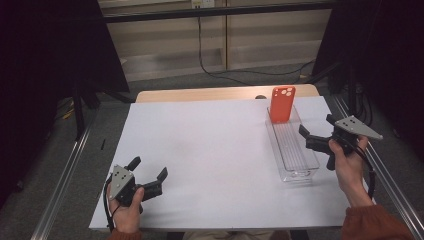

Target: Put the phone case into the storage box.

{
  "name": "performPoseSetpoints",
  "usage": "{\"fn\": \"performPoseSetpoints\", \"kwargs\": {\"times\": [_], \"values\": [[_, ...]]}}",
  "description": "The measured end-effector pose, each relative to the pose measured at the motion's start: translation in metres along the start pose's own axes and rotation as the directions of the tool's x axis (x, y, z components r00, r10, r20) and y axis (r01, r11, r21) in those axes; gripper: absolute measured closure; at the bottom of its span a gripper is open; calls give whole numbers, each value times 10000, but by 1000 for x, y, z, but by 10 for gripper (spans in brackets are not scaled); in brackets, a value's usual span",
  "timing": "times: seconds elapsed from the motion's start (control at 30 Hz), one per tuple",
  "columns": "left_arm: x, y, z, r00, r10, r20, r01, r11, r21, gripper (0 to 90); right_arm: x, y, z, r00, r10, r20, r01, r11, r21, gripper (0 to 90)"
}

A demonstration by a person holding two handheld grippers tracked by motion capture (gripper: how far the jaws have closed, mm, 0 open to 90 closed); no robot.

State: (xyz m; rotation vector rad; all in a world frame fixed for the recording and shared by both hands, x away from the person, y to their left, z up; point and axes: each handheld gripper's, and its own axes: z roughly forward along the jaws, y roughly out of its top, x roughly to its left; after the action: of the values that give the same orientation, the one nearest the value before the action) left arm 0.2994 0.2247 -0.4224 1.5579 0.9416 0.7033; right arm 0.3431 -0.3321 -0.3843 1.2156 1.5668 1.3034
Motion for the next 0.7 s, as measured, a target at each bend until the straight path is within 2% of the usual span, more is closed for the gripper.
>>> {"fn": "performPoseSetpoints", "kwargs": {"times": [0.5,0.6,0.7], "values": [[0,0,-3,9999,-89,-68,88,9999,-63,22,11,-9,-25,9999,-89,-101,88,9999,-83,0],[1,0,-4,9999,-94,-100,93,9999,-85,22,13,-13,-32,9999,-104,-76,101,9992,-389,0],[1,0,-4,9999,-136,-102,135,9999,-68,22,13,-19,-38,10000,-97,-20,97,9997,-207,0]]}}
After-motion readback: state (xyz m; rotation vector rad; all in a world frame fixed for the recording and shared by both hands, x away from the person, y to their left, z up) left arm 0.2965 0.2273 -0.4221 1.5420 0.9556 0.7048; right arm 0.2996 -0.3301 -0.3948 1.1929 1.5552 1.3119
